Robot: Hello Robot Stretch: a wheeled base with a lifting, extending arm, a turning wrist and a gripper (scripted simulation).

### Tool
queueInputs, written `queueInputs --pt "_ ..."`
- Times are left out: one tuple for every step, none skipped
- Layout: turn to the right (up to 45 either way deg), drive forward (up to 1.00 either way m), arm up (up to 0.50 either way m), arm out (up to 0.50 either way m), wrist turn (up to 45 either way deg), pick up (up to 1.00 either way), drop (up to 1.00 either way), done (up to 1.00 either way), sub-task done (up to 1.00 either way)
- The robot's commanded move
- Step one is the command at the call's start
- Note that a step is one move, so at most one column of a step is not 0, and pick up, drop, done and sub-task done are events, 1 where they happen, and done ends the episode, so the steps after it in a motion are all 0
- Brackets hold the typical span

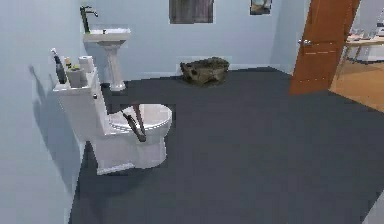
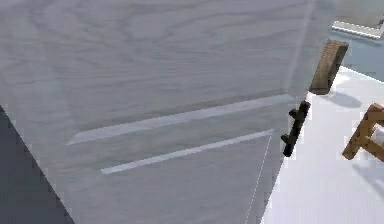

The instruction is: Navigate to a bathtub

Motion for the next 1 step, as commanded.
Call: queueInputs --pt "-6.0 0.00 0.00 0.00 0.0 0.00 0.00 0.00 0.00"
